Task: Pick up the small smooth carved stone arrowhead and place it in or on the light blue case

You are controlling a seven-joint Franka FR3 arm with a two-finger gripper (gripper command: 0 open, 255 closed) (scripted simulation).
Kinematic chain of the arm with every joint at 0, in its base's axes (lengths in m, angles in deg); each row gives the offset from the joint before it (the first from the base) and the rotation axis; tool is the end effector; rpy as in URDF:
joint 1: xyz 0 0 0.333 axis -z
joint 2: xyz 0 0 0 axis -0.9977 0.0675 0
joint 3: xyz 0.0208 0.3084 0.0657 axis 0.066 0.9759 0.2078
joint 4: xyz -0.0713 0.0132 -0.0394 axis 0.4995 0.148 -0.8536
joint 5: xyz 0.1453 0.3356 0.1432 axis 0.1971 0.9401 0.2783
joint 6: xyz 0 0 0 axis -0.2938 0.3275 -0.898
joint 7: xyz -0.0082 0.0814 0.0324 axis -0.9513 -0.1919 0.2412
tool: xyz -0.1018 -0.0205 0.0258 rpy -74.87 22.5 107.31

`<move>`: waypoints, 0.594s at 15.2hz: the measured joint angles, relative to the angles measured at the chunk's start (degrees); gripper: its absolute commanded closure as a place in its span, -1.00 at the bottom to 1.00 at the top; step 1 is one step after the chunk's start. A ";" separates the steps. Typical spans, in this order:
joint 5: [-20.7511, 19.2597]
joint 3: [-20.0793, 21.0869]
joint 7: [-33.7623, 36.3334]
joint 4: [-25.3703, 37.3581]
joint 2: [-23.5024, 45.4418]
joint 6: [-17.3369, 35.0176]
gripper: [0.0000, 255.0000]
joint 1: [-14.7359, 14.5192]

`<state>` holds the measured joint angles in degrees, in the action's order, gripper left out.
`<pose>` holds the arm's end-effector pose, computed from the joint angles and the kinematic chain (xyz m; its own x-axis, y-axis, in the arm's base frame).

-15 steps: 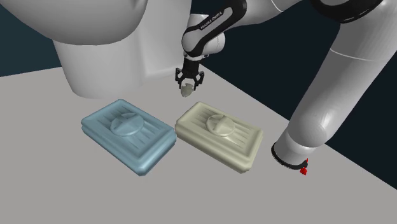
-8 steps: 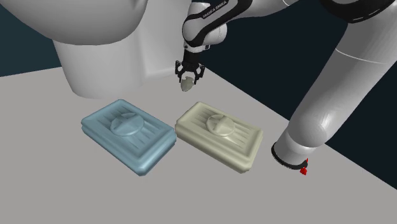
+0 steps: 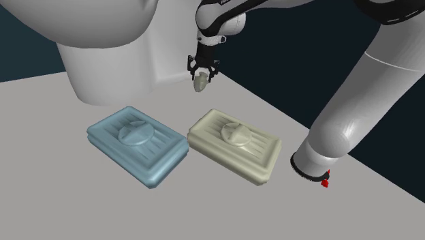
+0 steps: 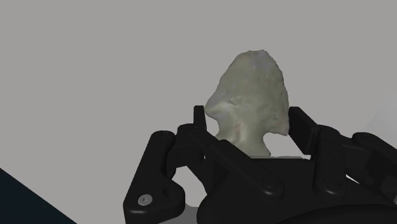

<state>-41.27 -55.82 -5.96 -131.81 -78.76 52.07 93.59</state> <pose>0.5391 -0.0190 0.4116 0.6980 -0.7153 -0.0346 -0.7146 -0.6924 -0.0995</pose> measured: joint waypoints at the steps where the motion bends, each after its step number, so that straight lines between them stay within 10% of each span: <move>1: -0.02 0.00 0.07 0.30 -0.38 -0.67 1.00 0.00; 9: -0.23 -0.09 0.62 4.26 -2.49 -6.72 1.00 0.08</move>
<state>-41.50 -55.92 -5.34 -127.55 -81.25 45.36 93.67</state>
